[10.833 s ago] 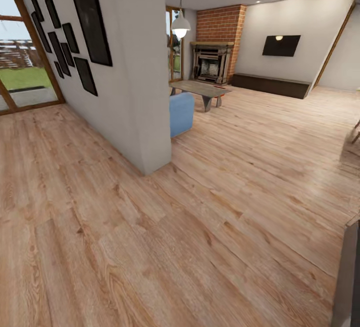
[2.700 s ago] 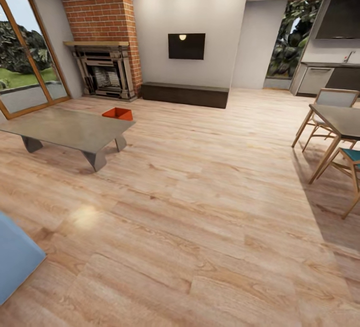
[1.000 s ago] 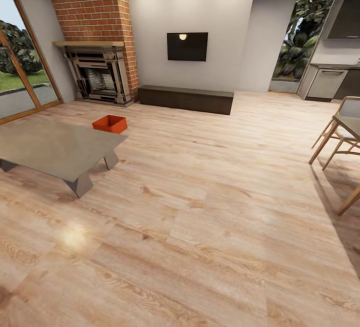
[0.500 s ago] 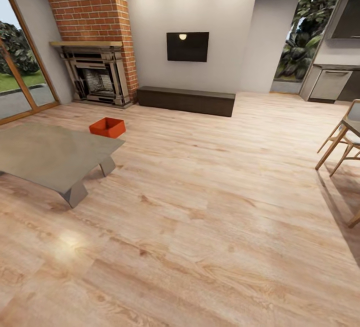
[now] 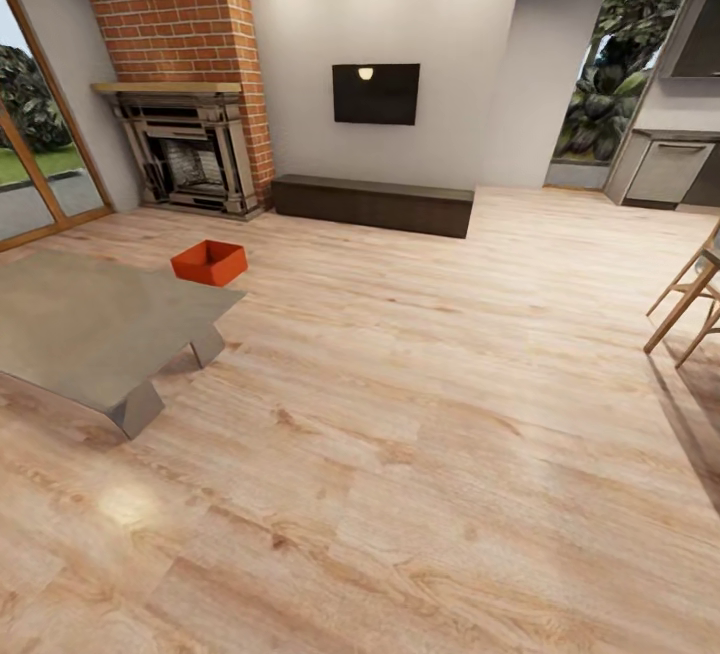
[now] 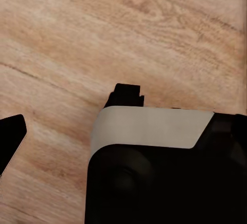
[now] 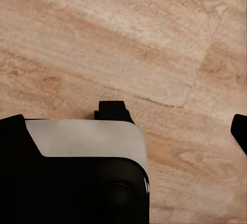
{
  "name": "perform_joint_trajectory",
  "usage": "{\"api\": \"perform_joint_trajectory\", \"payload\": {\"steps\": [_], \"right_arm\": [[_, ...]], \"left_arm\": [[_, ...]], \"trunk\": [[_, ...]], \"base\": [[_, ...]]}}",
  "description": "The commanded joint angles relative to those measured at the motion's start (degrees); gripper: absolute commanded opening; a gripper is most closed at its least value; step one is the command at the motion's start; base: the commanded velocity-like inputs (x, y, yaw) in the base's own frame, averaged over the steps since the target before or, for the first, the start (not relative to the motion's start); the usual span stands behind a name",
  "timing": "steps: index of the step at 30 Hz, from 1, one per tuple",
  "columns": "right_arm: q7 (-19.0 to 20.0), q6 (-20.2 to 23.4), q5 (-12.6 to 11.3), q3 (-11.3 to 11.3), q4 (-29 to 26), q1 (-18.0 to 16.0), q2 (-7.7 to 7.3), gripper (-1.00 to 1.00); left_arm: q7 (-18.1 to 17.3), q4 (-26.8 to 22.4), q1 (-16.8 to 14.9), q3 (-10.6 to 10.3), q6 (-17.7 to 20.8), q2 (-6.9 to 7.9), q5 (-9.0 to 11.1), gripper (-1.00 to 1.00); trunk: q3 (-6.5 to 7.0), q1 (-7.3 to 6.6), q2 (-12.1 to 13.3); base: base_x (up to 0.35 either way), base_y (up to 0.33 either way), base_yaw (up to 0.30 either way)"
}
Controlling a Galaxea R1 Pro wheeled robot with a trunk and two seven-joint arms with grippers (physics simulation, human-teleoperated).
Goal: Move the two storage containers from the living room to the garage. In the garage, place one container on the floor and stack the other container on top of it (either order is fine).
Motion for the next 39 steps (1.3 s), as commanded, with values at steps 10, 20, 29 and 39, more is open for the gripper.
{"api": "perform_joint_trajectory", "payload": {"steps": [10,20,29,39], "right_arm": [[0.06,-0.31,-0.48,0.48,0.18,-0.05,0.05,1.0],[0.07,-0.27,-0.46,0.56,0.18,-0.05,0.14,1.0],[0.07,-0.22,-0.46,0.57,0.18,-0.03,0.14,1.0],[0.07,-0.16,-0.45,0.57,0.18,-0.04,0.14,1.0]], "left_arm": [[0.15,-0.03,-0.03,-0.03,0.09,-0.02,0.38,1.0],[0.15,-0.03,-0.03,-0.06,0.09,-0.02,0.38,1.0],[0.15,-0.03,-0.03,-0.02,0.09,-0.02,0.38,1.0],[0.15,-0.03,-0.03,-0.04,0.09,-0.02,0.38,1.0]], "trunk": [[-0.05,0.03,-0.02],[-0.05,0.03,-0.02],[-0.05,0.03,-0.02],[-0.05,0.03,-0.02]], "base": [[0.323,0.0,0.0],[0.324,0.0,0.0],[0.323,0.0,0.0],[0.324,0.0,0.0]]}}
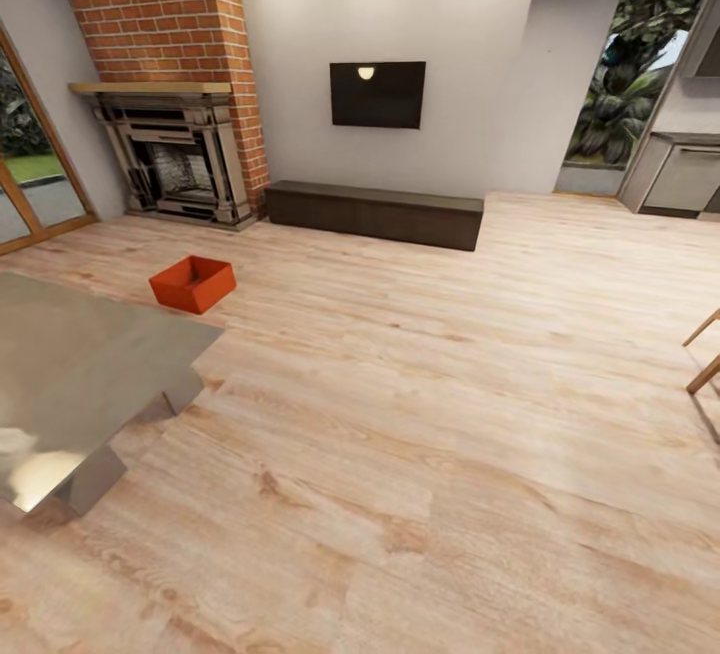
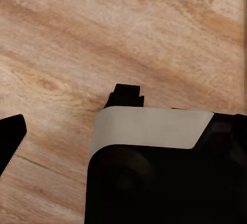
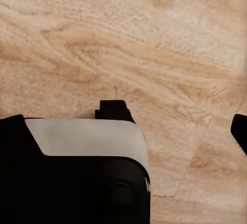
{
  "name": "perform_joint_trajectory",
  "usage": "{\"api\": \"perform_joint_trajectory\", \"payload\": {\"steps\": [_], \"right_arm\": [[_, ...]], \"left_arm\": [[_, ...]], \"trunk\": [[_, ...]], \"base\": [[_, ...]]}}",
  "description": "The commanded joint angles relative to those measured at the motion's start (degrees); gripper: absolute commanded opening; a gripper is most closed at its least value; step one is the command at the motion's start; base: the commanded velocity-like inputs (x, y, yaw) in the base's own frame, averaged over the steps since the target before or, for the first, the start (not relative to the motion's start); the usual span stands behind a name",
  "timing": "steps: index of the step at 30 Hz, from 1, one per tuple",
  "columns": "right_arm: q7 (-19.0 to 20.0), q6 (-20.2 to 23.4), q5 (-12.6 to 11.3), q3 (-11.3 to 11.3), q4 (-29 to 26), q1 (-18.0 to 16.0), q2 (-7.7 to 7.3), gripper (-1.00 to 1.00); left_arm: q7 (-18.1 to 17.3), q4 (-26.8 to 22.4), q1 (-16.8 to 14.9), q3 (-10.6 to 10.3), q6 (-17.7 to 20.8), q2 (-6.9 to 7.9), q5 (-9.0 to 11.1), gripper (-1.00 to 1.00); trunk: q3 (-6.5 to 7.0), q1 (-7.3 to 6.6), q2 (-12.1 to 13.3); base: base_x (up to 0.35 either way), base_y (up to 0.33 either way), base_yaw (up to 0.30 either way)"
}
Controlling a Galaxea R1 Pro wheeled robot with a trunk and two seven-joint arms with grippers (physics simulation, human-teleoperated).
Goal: Move the two storage containers from the living room to the garage. In the garage, place one container on the floor and stack the other container on top of it (either order is fine).
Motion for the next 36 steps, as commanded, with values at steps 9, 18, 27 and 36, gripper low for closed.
{"api": "perform_joint_trajectory", "payload": {"steps": [9,18,27,36], "right_arm": [[-0.02,-0.29,-0.56,0.48,0.18,-0.05,0.05,1.0],[-0.02,-0.29,-0.56,0.48,0.18,-0.06,0.05,1.0],[-0.02,-0.38,-0.56,0.48,0.18,-0.02,0.05,1.0],[-0.02,-0.38,-0.56,0.48,0.18,-0.05,0.14,1.0]], "left_arm": [[0.15,-0.03,-0.03,0.0,0.17,-0.01,0.38,1.0],[0.15,-0.03,-0.03,-0.04,0.17,-0.01,0.38,1.0],[0.15,-0.03,-0.03,-0.03,0.17,-0.01,0.38,1.0],[0.15,-0.03,-0.03,-0.04,0.15,-0.01,0.38,1.0]], "trunk": [[-0.05,0.03,-0.02],[-0.05,0.03,-0.02],[-0.05,0.03,-0.02],[-0.05,0.03,-0.02]], "base": [[0.323,0.0,0.0],[0.323,0.0,0.0],[0.324,0.0,0.0],[0.324,0.0,0.0]]}}
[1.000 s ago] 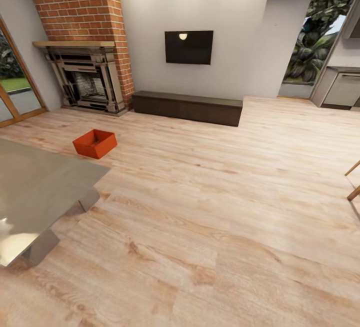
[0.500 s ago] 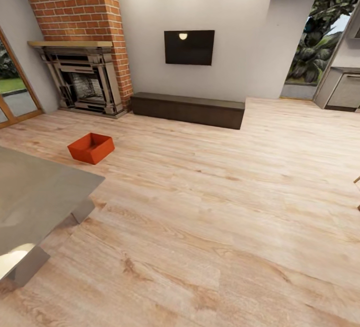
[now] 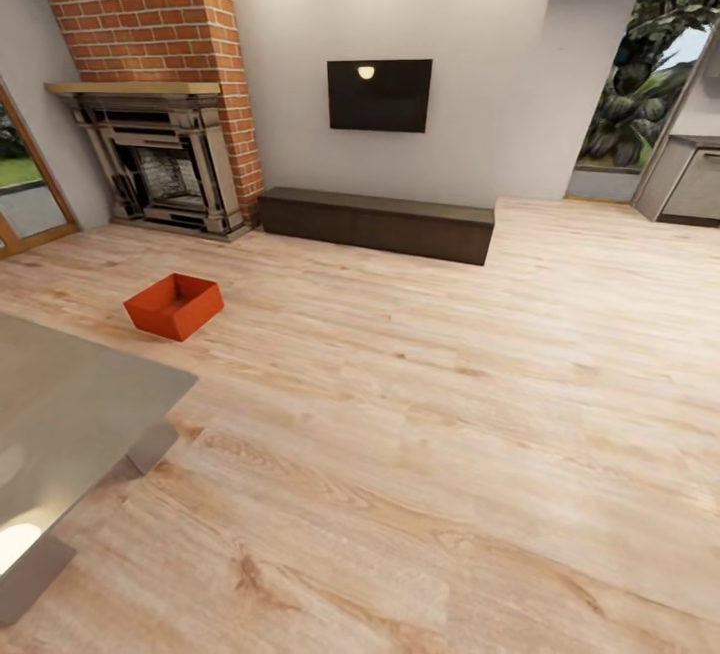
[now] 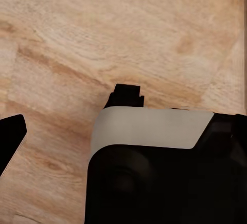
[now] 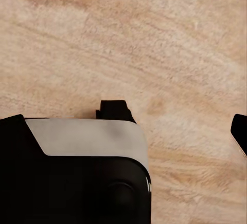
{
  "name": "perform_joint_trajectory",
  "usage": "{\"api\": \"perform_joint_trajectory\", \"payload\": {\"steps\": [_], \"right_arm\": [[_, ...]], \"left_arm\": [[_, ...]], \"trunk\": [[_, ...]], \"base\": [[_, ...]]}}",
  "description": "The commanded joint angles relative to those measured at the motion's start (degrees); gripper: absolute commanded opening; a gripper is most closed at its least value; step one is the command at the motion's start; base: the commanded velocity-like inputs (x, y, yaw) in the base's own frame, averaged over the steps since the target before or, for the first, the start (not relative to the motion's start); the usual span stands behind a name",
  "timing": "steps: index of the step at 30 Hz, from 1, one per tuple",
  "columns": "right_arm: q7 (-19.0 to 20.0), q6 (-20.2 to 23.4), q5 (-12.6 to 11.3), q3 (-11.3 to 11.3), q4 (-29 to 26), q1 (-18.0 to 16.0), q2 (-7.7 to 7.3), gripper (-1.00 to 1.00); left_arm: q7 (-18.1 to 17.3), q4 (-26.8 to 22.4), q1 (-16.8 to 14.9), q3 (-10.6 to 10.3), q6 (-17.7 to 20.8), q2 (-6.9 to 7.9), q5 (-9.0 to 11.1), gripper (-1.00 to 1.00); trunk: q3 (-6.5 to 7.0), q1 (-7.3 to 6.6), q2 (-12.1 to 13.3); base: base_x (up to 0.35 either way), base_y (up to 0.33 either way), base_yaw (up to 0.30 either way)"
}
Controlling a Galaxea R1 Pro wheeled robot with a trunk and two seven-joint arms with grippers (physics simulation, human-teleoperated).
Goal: Move the two storage containers from the living room to the garage. In the garage, place one container on the floor and stack the other container on top of it (either order is fine).
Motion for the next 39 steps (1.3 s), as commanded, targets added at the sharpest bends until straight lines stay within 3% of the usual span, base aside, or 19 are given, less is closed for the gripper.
{"api": "perform_joint_trajectory", "payload": {"steps": [1,35,39], "right_arm": [[-0.02,-0.3,-0.55,0.48,0.18,-0.07,0.05,1.0],[0.03,-0.42,-0.64,0.48,0.18,-0.07,0.08,1.0],[1.41,-0.41,-0.64,0.48,0.18,-0.08,0.02,1.0]], "left_arm": [[0.15,-0.03,-0.03,0.0,0.17,-0.01,0.38,1.0],[0.15,-0.03,-0.03,-0.01,0.1,-0.01,0.38,1.0],[0.15,-0.03,-0.03,-0.02,0.1,-0.01,0.38,1.0]], "trunk": [[-0.05,0.03,-0.02],[-0.05,0.03,-0.02],[-0.05,0.03,-0.02]], "base": [[0.323,0.0,0.0],[0.324,0.0,0.0],[0.324,0.0,0.0]]}}
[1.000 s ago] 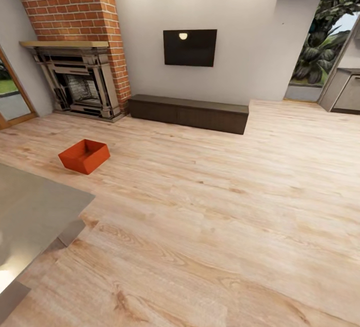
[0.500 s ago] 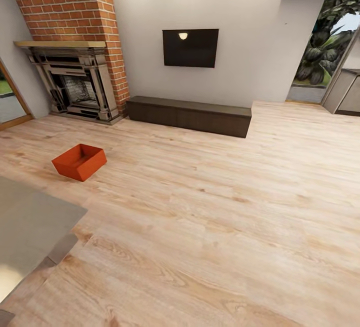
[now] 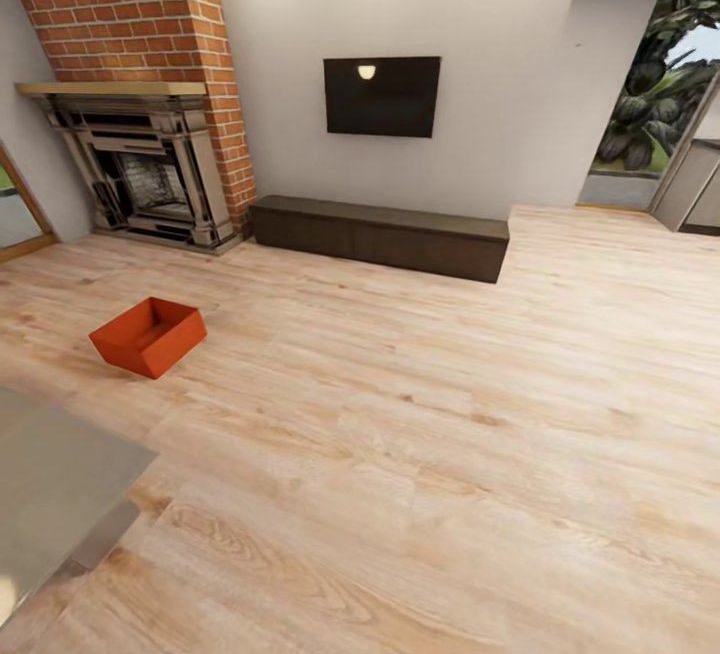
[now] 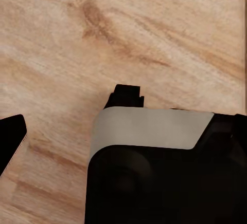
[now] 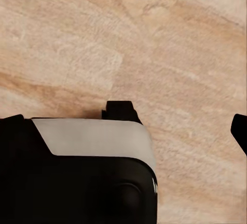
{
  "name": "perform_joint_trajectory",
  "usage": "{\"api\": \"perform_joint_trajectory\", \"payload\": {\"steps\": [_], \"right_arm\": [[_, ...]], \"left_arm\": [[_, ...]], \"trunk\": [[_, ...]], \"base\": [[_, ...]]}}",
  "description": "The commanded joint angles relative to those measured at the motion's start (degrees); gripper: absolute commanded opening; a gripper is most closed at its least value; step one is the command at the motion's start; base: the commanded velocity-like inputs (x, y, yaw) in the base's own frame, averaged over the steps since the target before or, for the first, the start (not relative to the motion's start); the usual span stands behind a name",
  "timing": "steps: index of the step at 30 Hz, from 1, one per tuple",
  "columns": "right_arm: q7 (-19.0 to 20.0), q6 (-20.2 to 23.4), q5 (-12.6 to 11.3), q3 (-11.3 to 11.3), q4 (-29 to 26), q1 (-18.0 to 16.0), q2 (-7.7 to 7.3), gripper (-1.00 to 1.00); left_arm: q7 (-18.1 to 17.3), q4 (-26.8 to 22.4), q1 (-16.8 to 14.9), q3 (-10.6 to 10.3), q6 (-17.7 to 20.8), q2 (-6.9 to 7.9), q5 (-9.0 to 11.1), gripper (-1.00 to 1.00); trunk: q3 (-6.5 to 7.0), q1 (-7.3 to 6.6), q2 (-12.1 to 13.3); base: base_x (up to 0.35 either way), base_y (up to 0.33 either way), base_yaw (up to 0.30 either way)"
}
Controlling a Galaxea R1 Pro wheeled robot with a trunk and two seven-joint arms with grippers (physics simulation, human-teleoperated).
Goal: Move the two storage containers from the living room to the garage. In the garage, place one container on the floor and stack the other container on top of it (either order is fine).
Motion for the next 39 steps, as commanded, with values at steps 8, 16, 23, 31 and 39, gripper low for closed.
{"api": "perform_joint_trajectory", "payload": {"steps": [8,16,23,31,39], "right_arm": [[6.11,0.06,-0.53,0.44,0.18,-0.07,-0.64,1.0],[6.59,0.14,-0.53,0.39,0.18,-0.07,-0.79,1.0],[6.58,0.14,-0.53,0.4,0.18,-0.05,-0.79,1.0],[6.6,0.14,-0.47,0.47,0.18,-0.01,-0.79,1.0],[6.26,0.14,-0.45,0.48,0.18,-0.04,-0.79,1.0]], "left_arm": [[0.15,-0.03,-0.03,-0.02,0.17,-0.04,0.38,1.0],[0.15,-0.03,-0.03,-0.02,0.1,-0.04,0.38,1.0],[0.15,-0.03,-0.03,-0.02,0.08,-0.05,0.38,1.0],[0.15,-0.03,-0.03,-0.02,0.08,-0.02,0.38,1.0],[0.15,-0.03,-0.03,-0.02,0.08,-0.07,0.38,1.0]], "trunk": [[-0.05,0.03,-0.02],[-0.05,0.03,-0.02],[-0.05,0.03,-0.02],[-0.05,0.03,-0.02],[-0.05,0.03,-0.02]], "base": [[0.324,0.0,0.0],[0.324,0.0,0.0],[0.323,0.0,0.0],[0.323,0.0,0.0],[0.324,0.0,0.0]]}}
